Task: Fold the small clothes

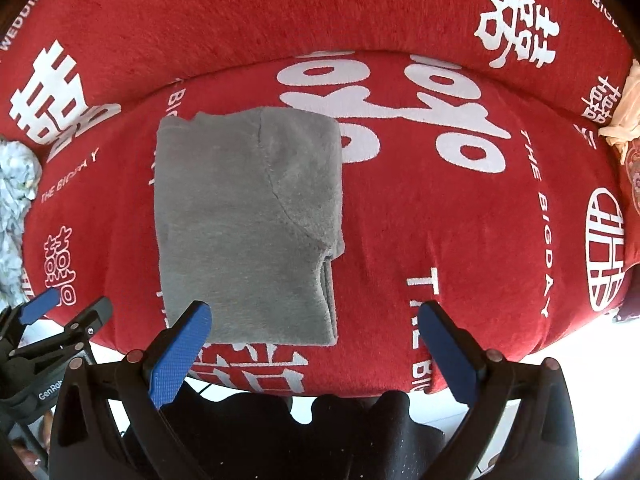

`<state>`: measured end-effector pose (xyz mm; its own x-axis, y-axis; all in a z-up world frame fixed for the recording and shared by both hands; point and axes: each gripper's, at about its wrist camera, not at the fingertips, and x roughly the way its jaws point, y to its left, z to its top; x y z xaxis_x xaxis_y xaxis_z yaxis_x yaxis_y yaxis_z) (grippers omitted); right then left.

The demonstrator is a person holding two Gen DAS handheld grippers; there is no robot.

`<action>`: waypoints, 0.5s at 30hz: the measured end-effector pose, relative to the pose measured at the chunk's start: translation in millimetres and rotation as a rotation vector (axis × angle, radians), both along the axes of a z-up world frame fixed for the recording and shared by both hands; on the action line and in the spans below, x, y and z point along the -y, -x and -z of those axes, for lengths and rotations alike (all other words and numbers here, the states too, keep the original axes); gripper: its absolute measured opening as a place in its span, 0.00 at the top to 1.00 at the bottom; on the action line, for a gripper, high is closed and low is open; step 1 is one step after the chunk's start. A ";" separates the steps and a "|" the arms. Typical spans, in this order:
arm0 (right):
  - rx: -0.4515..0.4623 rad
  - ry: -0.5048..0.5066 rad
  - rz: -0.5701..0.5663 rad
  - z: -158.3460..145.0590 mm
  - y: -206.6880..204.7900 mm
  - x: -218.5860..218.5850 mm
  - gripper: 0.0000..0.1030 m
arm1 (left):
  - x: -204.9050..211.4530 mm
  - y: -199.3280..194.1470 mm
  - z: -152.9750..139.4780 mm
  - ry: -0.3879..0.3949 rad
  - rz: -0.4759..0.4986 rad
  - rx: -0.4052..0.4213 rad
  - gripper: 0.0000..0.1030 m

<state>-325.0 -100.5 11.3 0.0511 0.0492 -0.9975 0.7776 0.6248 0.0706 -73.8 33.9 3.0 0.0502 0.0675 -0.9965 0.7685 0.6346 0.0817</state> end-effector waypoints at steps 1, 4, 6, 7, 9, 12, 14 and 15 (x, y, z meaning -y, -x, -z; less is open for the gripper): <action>-0.001 0.001 -0.002 -1.1 -0.6 -0.3 0.00 | -0.1 0.3 -1.0 0.000 -0.005 0.000 0.13; -0.006 0.007 -0.016 -3.8 -2.4 -2.1 0.00 | -0.9 -0.1 -4.9 0.002 -0.015 0.001 0.13; -0.008 0.010 -0.020 -5.1 -3.2 -3.0 0.00 | -1.5 0.1 -6.8 0.001 -0.018 0.004 0.13; -0.007 0.009 -0.020 -5.6 -3.4 -3.4 0.00 | -1.7 0.0 -7.4 -0.001 -0.018 0.006 0.13; -0.005 0.007 -0.016 -6.5 -3.3 -3.3 0.00 | -2.2 0.2 -8.5 -0.002 -0.019 0.007 0.13; -0.003 0.010 -0.011 -8.8 -3.1 -3.1 0.00 | -2.6 -0.9 -9.1 -0.003 -0.017 0.009 0.13; 0.000 0.010 -0.009 -9.9 -2.8 -3.3 0.00 | -3.8 -0.6 -11.5 -0.003 -0.025 0.010 0.13; 0.000 0.012 -0.009 -10.5 -2.7 -3.4 0.00 | -3.5 -1.3 -11.2 -0.003 -0.021 0.011 0.13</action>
<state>-322.3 -97.1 21.7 0.0506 0.0378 -0.9980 0.7718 0.6327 0.0631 -72.5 37.4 14.3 0.0599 0.0721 -0.9956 0.7540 0.6503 0.0925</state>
